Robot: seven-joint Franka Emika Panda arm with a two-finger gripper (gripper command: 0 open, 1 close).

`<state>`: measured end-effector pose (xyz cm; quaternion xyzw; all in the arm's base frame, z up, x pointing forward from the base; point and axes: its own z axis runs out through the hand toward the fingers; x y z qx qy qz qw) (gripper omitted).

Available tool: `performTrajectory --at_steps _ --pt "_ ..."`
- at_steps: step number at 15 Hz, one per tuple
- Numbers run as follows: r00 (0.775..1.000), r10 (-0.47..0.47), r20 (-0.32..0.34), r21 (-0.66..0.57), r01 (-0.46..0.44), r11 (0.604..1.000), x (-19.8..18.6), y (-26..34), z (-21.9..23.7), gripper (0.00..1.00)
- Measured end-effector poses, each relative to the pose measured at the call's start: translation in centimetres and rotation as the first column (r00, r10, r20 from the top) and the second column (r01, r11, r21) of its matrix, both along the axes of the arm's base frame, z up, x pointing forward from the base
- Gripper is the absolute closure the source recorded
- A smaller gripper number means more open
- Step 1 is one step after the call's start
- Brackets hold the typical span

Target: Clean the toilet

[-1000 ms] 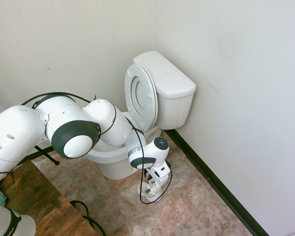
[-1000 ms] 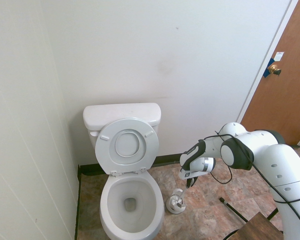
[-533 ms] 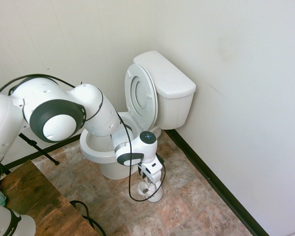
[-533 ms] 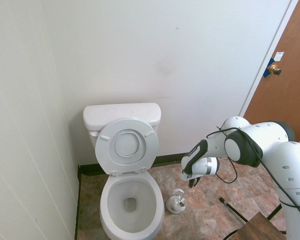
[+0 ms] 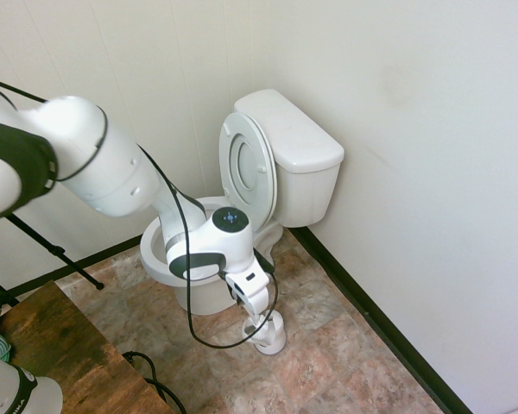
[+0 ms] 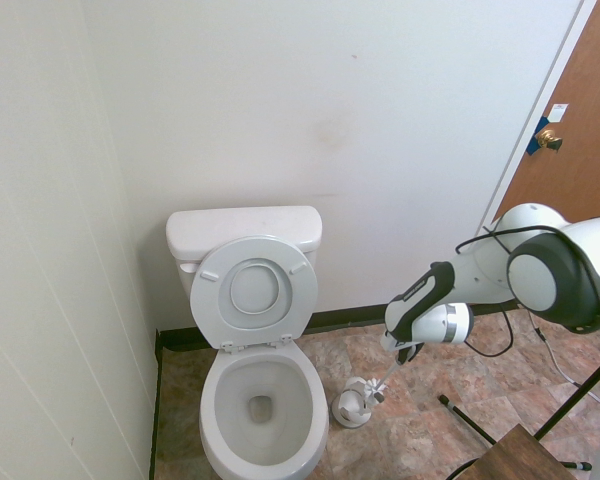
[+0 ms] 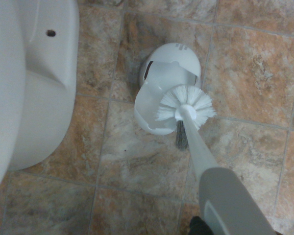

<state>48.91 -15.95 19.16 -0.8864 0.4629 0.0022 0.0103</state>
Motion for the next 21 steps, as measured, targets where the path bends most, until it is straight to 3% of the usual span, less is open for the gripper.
performTrajectory --at_steps 4,7,15,21 --pt "0.998 0.036 -0.051 0.008 -0.035 0.999 2.5 4.1 12.9 1.0" --pt "0.995 0.089 -0.044 0.019 -0.089 0.996 5.5 10.0 17.4 1.0" --pt "0.981 0.191 -0.033 0.019 -0.19 0.982 8.0 21.6 19.0 1.0" --pt "0.958 0.286 0.015 0.064 -0.286 0.956 11.4 23.6 13.7 1.0"
